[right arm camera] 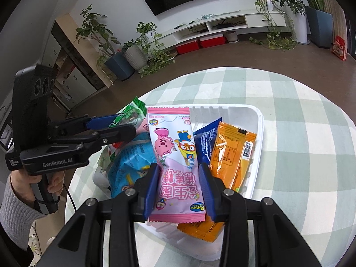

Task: Organize snacks
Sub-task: 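Lower both packets into the tray and open both tools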

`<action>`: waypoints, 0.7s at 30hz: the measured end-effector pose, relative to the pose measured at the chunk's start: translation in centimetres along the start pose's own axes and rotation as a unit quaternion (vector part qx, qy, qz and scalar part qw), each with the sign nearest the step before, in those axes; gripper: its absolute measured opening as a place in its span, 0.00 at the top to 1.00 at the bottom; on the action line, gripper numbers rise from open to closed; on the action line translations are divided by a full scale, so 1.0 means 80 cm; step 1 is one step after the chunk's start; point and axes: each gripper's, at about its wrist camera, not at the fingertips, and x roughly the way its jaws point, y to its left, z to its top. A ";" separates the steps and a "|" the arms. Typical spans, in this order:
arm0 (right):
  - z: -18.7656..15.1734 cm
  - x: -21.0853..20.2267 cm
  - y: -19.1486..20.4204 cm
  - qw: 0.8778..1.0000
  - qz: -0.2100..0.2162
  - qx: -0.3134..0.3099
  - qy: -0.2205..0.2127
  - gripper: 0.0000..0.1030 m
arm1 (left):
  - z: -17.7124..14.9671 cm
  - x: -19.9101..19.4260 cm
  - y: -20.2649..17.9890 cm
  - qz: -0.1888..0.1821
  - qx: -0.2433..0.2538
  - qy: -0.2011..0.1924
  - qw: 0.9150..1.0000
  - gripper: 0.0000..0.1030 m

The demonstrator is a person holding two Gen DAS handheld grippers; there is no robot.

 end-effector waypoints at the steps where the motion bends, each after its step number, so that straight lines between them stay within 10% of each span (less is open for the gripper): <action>1: 0.000 0.001 0.000 1.000 -0.001 0.000 0.001 0.61 | 0.002 0.004 0.000 0.002 0.001 0.002 1.000 0.56; 21: -0.002 0.011 0.001 1.000 -0.016 -0.010 0.003 0.49 | 0.003 0.029 0.001 0.049 0.004 -0.008 0.999 0.53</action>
